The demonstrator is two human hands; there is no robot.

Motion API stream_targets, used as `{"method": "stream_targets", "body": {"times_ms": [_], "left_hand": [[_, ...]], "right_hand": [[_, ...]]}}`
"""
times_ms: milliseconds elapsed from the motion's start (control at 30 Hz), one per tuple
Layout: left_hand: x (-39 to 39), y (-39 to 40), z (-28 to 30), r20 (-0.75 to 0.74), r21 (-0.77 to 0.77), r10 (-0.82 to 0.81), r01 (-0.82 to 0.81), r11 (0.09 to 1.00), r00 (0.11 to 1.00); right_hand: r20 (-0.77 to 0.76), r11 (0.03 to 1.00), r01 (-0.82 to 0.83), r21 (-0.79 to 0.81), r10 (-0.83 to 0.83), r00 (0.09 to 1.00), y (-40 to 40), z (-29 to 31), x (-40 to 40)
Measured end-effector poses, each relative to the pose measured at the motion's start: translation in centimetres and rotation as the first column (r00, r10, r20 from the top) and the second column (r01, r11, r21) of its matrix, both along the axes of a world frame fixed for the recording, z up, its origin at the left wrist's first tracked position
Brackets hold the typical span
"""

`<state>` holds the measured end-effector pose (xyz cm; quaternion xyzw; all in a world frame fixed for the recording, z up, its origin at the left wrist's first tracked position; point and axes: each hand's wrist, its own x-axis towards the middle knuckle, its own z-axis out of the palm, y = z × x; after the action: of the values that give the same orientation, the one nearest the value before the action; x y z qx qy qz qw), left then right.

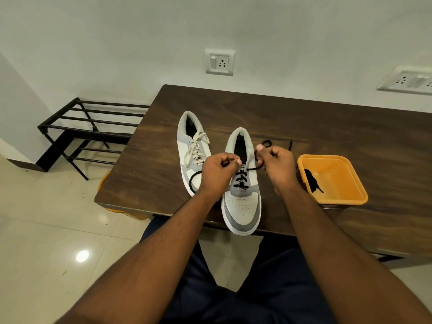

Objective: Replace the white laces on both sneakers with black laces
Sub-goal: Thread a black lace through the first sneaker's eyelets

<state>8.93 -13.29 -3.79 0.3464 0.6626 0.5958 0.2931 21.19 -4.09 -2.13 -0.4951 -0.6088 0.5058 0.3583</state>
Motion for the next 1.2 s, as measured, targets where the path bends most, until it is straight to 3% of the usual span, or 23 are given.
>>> {"method": "stream_targets", "body": {"times_ms": [133,233,400,533,633,1067,1200], "left_hand": [[0.0,1.0,-0.8,-0.081,-0.085,0.110,-0.117,0.989,0.991],[0.1,1.3,-1.0,-0.130,-0.112,0.112,-0.127,0.986,0.985],[0.4,1.4,-0.3,-0.218,-0.187,0.004,-0.045,0.981,0.976],[0.4,2.0,0.0,-0.340,-0.263,-0.061,-0.033,0.964,0.939],[0.3,2.3,0.1,-0.416,-0.303,-0.116,-0.017,0.953,0.902],[0.7,2.5,-0.6,-0.440,-0.318,-0.190,0.046,0.947,0.877],[0.9,2.2,-0.4,-0.486,-0.352,-0.226,0.047,0.935,0.844]], "right_hand": [[0.255,0.995,-0.078,0.058,0.061,0.965,-0.3,-1.4,-0.4],[0.305,0.992,-0.111,0.057,0.088,0.948,-1.0,-2.1,-1.2],[0.210,0.999,-0.017,0.034,0.010,0.978,-1.4,-2.8,-1.7],[0.004,0.991,0.016,-0.131,-0.016,1.000,-1.6,-2.9,-1.4],[-0.063,0.988,-0.012,-0.152,0.002,0.998,-1.4,-2.9,-1.0],[-0.032,0.984,-0.049,-0.172,0.044,0.998,-0.3,-4.3,-0.1],[-0.006,0.985,-0.124,-0.119,0.124,0.992,0.2,-3.8,0.3]]}}
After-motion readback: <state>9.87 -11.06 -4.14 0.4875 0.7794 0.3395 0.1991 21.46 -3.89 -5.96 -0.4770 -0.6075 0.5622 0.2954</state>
